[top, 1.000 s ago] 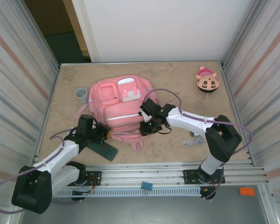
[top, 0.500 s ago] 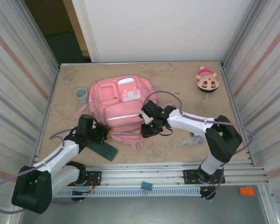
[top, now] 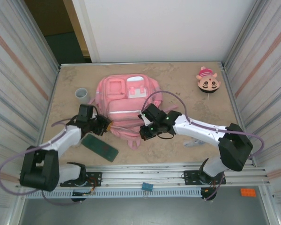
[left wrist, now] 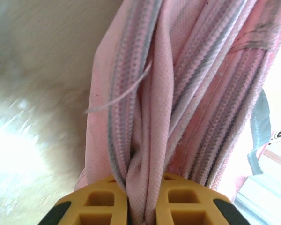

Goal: Pack the student bag

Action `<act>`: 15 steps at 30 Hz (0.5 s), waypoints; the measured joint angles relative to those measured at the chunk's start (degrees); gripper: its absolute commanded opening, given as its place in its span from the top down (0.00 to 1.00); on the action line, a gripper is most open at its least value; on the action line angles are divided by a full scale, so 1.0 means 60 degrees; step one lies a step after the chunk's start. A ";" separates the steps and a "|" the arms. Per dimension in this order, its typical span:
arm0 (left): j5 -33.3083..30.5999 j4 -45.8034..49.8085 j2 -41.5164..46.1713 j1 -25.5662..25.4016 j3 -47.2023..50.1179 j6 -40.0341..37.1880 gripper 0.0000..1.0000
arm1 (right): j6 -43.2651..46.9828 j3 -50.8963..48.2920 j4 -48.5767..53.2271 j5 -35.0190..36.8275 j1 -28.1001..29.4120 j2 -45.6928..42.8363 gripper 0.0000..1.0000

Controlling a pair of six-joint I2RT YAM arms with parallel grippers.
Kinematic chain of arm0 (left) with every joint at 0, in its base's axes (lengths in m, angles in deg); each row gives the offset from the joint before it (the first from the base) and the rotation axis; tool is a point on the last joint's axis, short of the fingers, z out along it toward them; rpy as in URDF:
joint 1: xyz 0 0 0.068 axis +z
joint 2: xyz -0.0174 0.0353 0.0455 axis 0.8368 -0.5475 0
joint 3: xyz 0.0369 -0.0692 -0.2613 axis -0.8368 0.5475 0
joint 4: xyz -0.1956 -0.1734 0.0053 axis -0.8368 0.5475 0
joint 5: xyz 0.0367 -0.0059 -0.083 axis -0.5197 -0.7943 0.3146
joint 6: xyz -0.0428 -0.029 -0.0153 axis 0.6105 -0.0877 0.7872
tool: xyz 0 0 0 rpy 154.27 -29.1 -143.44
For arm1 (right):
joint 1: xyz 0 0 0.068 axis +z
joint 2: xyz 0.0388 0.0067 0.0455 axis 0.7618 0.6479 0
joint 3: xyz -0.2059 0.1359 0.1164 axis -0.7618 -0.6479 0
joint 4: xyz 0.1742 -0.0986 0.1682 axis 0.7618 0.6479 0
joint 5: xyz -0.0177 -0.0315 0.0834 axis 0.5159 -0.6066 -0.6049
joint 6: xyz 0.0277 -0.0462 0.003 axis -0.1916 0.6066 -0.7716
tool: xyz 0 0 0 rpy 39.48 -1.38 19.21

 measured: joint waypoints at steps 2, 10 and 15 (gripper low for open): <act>0.0011 -0.0025 -0.0532 0.0040 -0.0586 -0.0299 0.68 | -0.0277 0.0000 -0.0240 0.0062 0.0153 0.0091 1.00; -0.0248 -0.0022 0.0725 -0.0131 -0.0954 -0.0539 0.40 | -0.0991 0.0543 -0.0729 -0.0091 0.0474 0.0929 1.00; -0.0572 0.0087 0.2692 -0.1472 -0.0044 -0.0073 0.41 | -0.0984 0.1093 -0.0710 -0.0237 0.0616 0.1428 1.00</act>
